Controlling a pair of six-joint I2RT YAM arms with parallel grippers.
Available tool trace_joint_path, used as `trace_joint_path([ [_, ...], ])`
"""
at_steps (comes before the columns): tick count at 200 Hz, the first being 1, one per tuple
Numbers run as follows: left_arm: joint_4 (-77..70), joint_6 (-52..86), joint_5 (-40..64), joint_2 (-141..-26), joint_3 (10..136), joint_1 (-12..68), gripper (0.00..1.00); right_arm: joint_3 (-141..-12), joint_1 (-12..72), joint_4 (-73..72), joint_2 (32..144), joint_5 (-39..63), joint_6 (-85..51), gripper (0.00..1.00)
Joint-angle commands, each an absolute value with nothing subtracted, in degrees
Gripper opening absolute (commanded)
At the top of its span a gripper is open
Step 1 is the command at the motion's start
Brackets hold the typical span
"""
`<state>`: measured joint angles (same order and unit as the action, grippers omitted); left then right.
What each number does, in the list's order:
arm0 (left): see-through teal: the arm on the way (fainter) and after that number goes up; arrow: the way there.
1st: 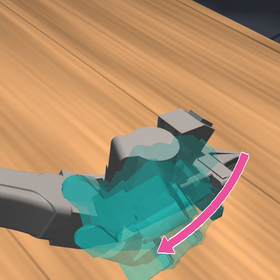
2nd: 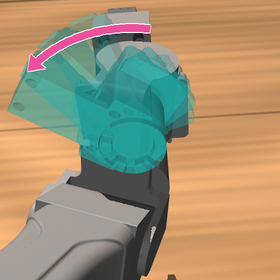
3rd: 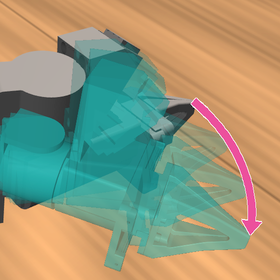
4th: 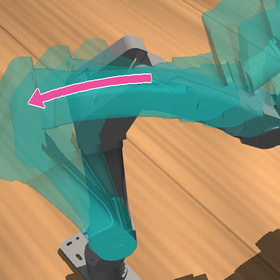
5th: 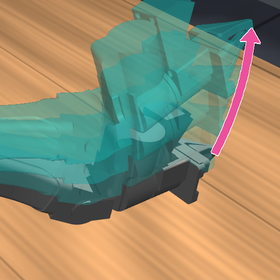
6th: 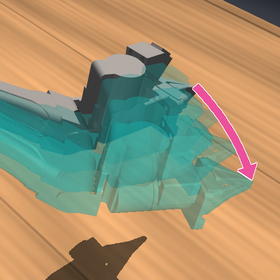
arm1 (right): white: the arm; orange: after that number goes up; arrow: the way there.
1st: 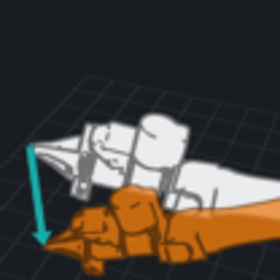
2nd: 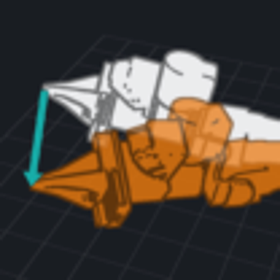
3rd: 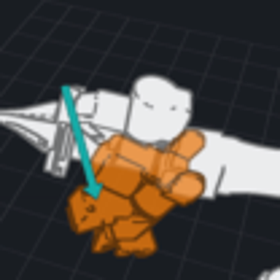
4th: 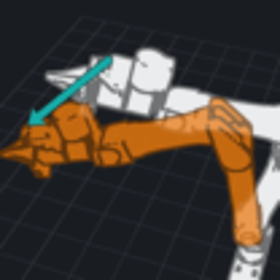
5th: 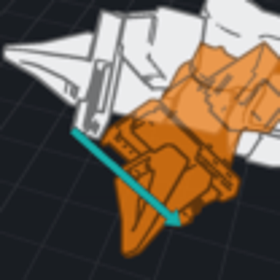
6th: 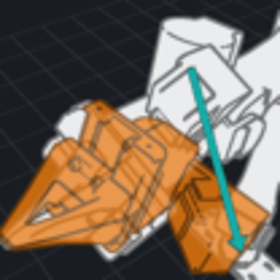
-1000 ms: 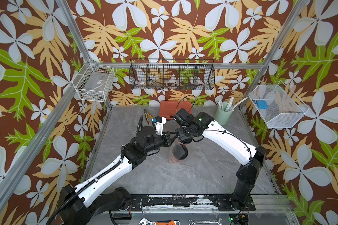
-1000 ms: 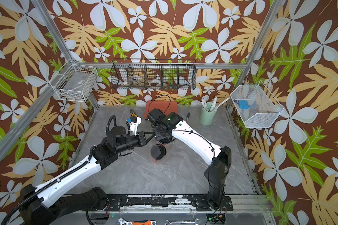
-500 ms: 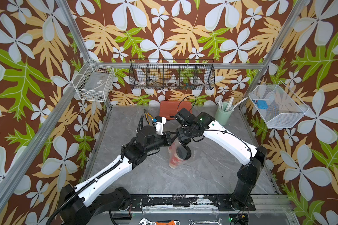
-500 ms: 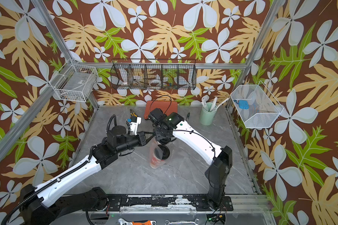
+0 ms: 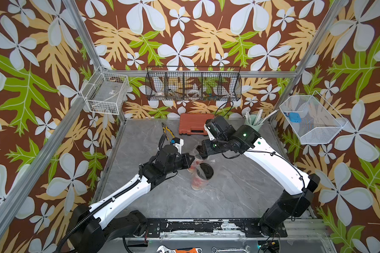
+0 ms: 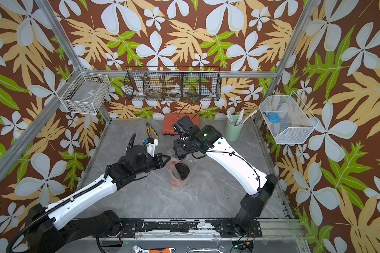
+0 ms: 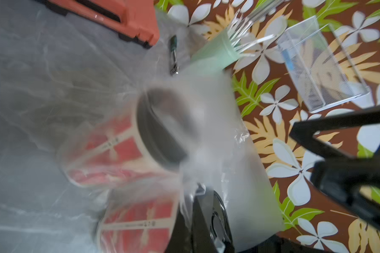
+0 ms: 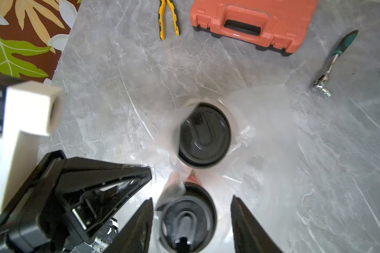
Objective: Pack milk tea into plastic carrier bags
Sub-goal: Adjust the plastic carrier bag at the center of the board.
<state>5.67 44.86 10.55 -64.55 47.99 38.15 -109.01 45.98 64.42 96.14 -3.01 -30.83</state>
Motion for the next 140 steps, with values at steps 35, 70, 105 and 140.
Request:
trace_joint_path([
  [35,6.59,45.09,8.32,-63.12,47.29,37.71,0.0,-107.84,44.97,66.34,95.79,-4.83,-31.64,0.53],
  [70,7.08,45.0,8.17,-62.76,47.63,37.62,0.0,-107.38,44.35,66.88,94.4,-3.59,-32.97,0.6],
  [105,7.23,45.09,8.09,-62.15,47.99,37.62,0.0,-101.85,44.37,63.15,93.25,0.58,-33.88,0.62],
  [140,9.11,45.13,7.0,-60.98,49.06,37.53,0.0,-100.14,44.37,62.12,94.24,1.07,-34.06,0.55],
])
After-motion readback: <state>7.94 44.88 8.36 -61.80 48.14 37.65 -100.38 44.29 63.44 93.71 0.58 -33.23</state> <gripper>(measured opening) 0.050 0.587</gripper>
